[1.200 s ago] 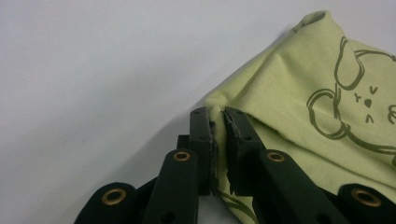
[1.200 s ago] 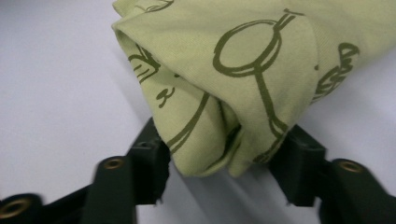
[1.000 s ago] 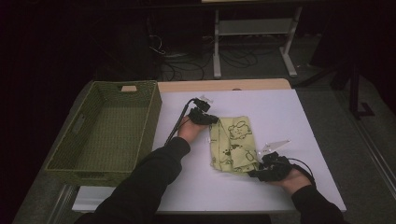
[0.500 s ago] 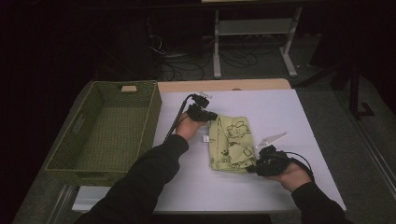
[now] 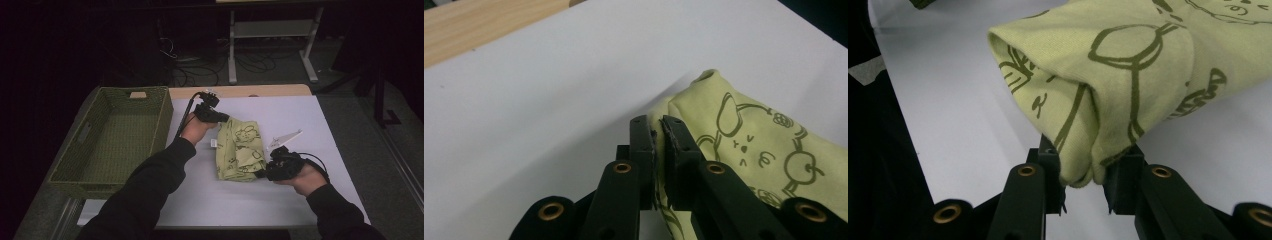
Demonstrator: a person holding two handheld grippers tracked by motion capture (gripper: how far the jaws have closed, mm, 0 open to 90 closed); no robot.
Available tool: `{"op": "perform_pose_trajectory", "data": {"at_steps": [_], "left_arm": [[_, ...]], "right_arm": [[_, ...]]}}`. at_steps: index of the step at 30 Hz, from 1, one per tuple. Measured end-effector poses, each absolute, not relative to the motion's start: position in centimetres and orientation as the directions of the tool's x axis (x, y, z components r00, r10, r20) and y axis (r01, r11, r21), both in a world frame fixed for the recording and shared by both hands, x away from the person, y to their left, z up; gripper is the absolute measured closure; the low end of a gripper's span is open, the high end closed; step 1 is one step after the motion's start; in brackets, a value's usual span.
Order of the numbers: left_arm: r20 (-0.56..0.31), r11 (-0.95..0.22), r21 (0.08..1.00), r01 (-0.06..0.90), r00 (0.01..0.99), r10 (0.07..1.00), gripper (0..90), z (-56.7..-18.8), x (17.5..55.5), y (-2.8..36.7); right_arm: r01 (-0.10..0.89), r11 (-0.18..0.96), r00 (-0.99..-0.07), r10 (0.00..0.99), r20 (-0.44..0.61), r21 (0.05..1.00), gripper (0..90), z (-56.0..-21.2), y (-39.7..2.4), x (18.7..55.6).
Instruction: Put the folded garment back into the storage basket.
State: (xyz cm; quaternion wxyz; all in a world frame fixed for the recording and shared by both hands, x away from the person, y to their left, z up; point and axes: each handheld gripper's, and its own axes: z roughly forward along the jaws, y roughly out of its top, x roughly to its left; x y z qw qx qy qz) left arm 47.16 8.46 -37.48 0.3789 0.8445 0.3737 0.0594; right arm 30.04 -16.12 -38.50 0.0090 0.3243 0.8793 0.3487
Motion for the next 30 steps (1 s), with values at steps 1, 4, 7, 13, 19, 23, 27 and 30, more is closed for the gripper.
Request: {"op": "perform_pose_trajectory", "data": {"at_steps": [1, 4, 7, 13, 19, 23, 27, 30], "left_arm": [[-0.178, -0.437, 0.684, 0.584, 0.715, 0.676, 83.0, -37.1, 47.2, 8.7], [-0.179, -0.431, 0.687, 0.585, 0.711, 0.680, 83.1, -36.1, 47.1, 9.2], [-0.173, -0.430, 0.687, 0.585, 0.707, 0.686, 83.1, -35.1, 46.9, 9.7], [-0.171, -0.417, 0.691, 0.591, 0.694, 0.700, 83.1, -32.7, 46.8, 10.7], [-0.152, -0.409, 0.703, 0.581, 0.685, 0.712, 83.1, -30.3, 46.7, 11.5], [-0.137, -0.410, 0.712, 0.571, 0.685, 0.716, 83.1, -28.8, 46.6, 12.0], [-0.122, -0.411, 0.716, 0.564, 0.681, 0.722, 83.1, -27.6, 46.6, 12.7], [-0.112, -0.410, 0.721, 0.559, 0.678, 0.726, 83.1, -26.5, 46.5, 13.2]], "right_arm": [[0.562, 0.549, -0.792, 0.573, 0.210, 0.619, 72.0, -38.2, -15.9, 30.1], [0.554, 0.553, -0.800, 0.562, 0.212, 0.623, 72.0, -37.5, -15.4, 30.4], [0.544, 0.557, -0.808, 0.549, 0.213, 0.628, 72.1, -36.7, -14.7, 30.7], [0.530, 0.555, -0.817, 0.535, 0.213, 0.641, 72.0, -35.3, -13.6, 31.2], [0.522, 0.542, -0.823, 0.523, 0.222, 0.659, 72.0, -34.1, -13.0, 31.8], [0.510, 0.535, -0.831, 0.510, 0.224, 0.673, 72.0, -33.0, -12.6, 32.3], [0.499, 0.532, -0.838, 0.496, 0.226, 0.684, 72.0, -31.8, -11.9, 32.8], [0.491, 0.522, -0.844, 0.483, 0.233, 0.697, 72.0, -31.1, -11.1, 33.1]]}}
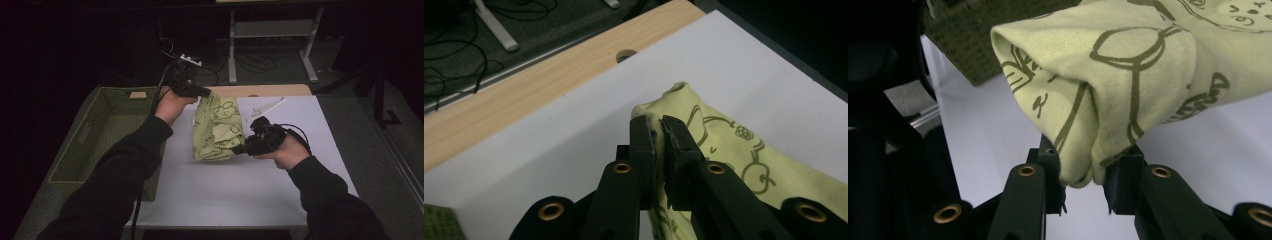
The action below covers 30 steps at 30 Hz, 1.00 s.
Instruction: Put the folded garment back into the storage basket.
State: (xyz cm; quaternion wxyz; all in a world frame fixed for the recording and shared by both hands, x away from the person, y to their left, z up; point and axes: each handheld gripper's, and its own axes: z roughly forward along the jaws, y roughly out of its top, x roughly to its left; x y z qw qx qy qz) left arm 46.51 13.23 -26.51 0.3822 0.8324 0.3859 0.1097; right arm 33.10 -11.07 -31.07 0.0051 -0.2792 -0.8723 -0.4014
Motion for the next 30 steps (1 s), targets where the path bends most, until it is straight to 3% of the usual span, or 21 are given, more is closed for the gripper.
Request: {"op": "perform_pose_trajectory", "data": {"at_steps": [13, 30], "left_arm": [[-0.110, -0.390, 0.742, 0.546, 0.672, 0.732, 83.1, -24.1, 47.0, 19.0], [-0.129, -0.307, 0.752, 0.583, 0.587, 0.799, 83.1, -23.4, 47.1, 28.7]], "right_arm": [[0.453, 0.542, -0.874, 0.427, 0.232, 0.707, 72.0, -28.6, -6.1, 35.0], [0.383, 0.595, -0.917, 0.335, 0.216, 0.706, 72.0, -27.2, 3.0, 37.1]]}}
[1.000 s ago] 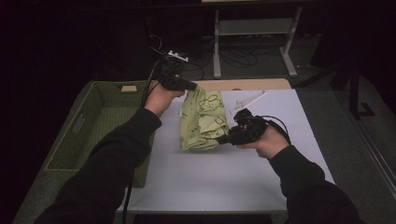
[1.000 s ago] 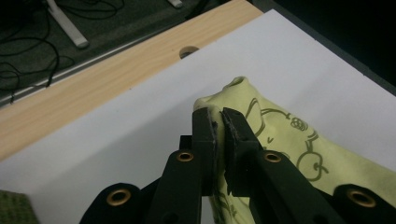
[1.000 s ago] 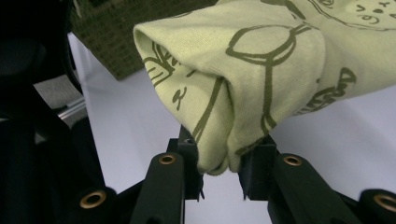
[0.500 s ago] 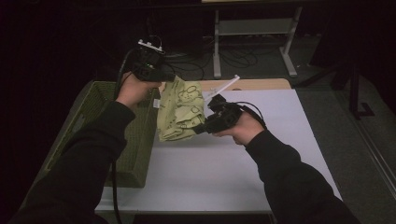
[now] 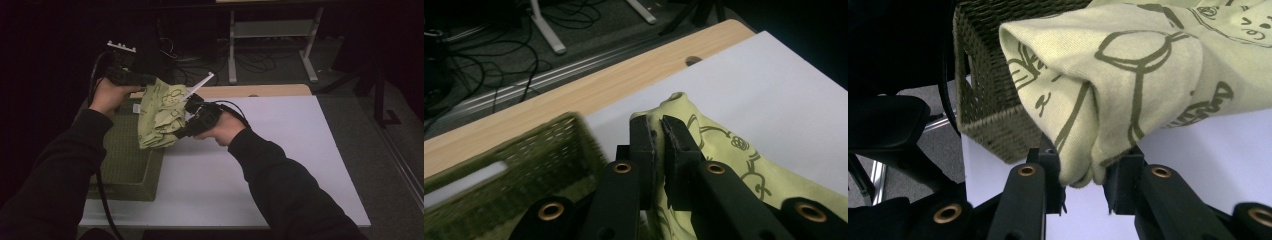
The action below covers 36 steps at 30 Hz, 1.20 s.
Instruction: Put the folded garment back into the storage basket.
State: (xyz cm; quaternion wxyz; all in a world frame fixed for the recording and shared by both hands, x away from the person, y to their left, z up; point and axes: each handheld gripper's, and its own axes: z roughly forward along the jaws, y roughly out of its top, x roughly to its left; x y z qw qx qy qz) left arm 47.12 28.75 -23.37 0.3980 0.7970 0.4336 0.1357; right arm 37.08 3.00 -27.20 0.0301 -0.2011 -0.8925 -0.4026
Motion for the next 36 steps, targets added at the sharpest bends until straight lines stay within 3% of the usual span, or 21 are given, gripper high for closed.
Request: {"op": "perform_pose_trajectory", "data": {"at_steps": [16, 36], "left_arm": [[-0.126, -0.262, 0.756, 0.600, 0.527, 0.841, 83.1, -24.8, 46.2, 35.4], [-0.120, -0.272, 0.716, 0.643, 0.498, 0.859, 83.0, -28.3, 46.5, 36.6]], "right_arm": [[0.346, 0.625, -0.937, 0.274, 0.218, 0.700, 72.0, -28.0, 10.1, 37.1], [0.318, 0.685, -0.948, 0.250, 0.198, 0.655, 69.8, -31.3, 14.5, 37.4]]}}
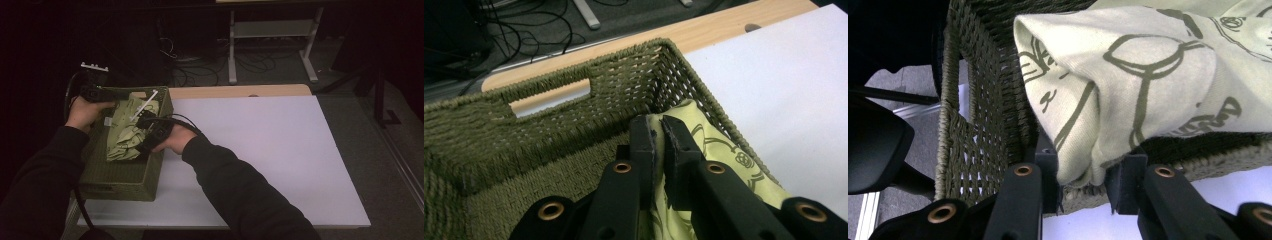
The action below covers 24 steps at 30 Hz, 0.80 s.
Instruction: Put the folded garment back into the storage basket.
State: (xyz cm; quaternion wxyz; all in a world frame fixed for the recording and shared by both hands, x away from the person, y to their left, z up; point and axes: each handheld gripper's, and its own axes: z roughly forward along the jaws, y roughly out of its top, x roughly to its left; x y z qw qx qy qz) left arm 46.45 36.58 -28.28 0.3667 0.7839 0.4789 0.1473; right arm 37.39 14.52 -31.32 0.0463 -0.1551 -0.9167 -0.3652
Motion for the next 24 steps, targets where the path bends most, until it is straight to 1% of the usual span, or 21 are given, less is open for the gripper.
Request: {"op": "perform_pose_trajectory", "data": {"at_steps": [4, 9, 12, 17, 22, 24], "left_arm": [[-0.125, -0.274, 0.709, 0.650, 0.497, 0.858, 83.0, -28.9, 46.5, 36.6], [-0.128, -0.274, 0.702, 0.657, 0.495, 0.859, 83.0, -29.7, 46.5, 36.6], [-0.136, -0.269, 0.700, 0.661, 0.493, 0.859, 83.0, -30.1, 46.5, 36.7], [-0.139, -0.281, 0.679, 0.679, 0.494, 0.858, 82.9, -31.1, 46.5, 36.5], [-0.159, -0.263, 0.678, 0.686, 0.487, 0.859, 82.5, -31.8, 46.6, 36.4], [-0.165, -0.263, 0.676, 0.688, 0.489, 0.856, 80.8, -31.9, 46.7, 36.4]], "right_arm": [[0.318, 0.701, -0.948, 0.252, 0.195, 0.638, 68.2, -31.8, 15.0, 37.4], [0.307, 0.713, -0.952, 0.232, 0.200, 0.630, 60.0, -32.0, 15.1, 37.1], [0.306, 0.714, -0.952, 0.229, 0.203, 0.629, 57.7, -31.9, 14.9, 36.9], [0.312, 0.685, -0.950, 0.231, 0.210, 0.659, 57.3, -31.4, 14.1, 37.1], [0.322, 0.664, -0.946, 0.244, 0.211, 0.675, 56.5, -31.1, 13.1, 37.3], [0.324, 0.657, -0.946, 0.249, 0.210, 0.681, 56.1, -30.9, 12.6, 37.4]]}}
